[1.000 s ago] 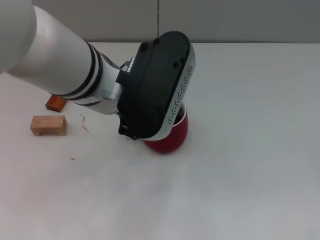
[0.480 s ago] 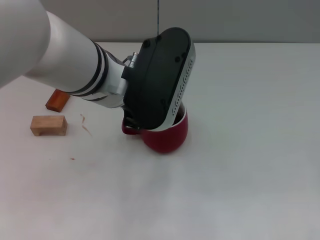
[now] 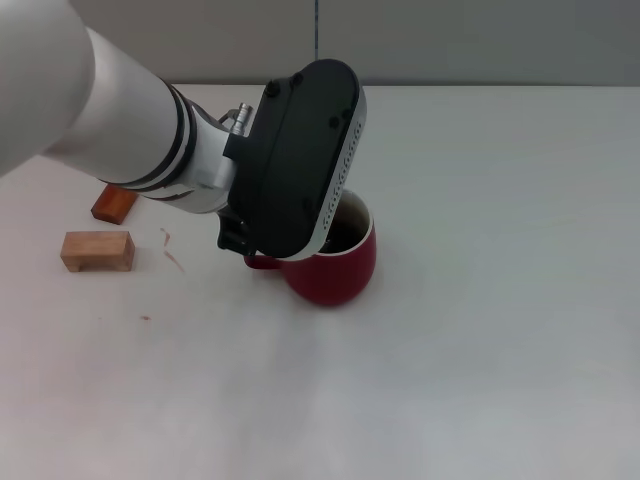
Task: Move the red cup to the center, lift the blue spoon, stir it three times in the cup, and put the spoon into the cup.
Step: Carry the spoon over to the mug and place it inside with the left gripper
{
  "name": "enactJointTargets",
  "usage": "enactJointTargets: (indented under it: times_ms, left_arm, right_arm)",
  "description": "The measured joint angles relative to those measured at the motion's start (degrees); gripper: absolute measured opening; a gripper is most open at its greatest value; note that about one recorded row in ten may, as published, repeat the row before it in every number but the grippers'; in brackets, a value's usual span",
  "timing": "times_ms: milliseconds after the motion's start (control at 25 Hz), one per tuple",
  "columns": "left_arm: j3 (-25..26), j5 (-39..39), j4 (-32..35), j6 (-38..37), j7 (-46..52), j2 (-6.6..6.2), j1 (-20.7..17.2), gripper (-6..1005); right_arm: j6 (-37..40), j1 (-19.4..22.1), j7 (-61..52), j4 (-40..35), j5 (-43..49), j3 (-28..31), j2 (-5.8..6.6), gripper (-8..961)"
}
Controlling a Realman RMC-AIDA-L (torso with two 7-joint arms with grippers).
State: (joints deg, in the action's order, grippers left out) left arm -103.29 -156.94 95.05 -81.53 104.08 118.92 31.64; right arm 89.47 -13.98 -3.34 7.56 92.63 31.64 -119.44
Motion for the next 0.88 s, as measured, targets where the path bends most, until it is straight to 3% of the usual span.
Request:
enactJointTargets:
  times_ms: [560, 880]
  left_arm:
    - [-0.35, 1.01, 3.76, -4.94, 0.73, 0.07, -0.25, 167]
    - [-1.05, 3.79, 3.4, -2.03, 1.27, 0.17, -0.21, 166]
  right_arm:
    - [-0.15, -0.09, 0.0, 0.0, 0.0, 0.0, 0.0, 687]
    - [-0.18, 0.01, 0.0, 0.0, 0.0, 0.0, 0.0, 686]
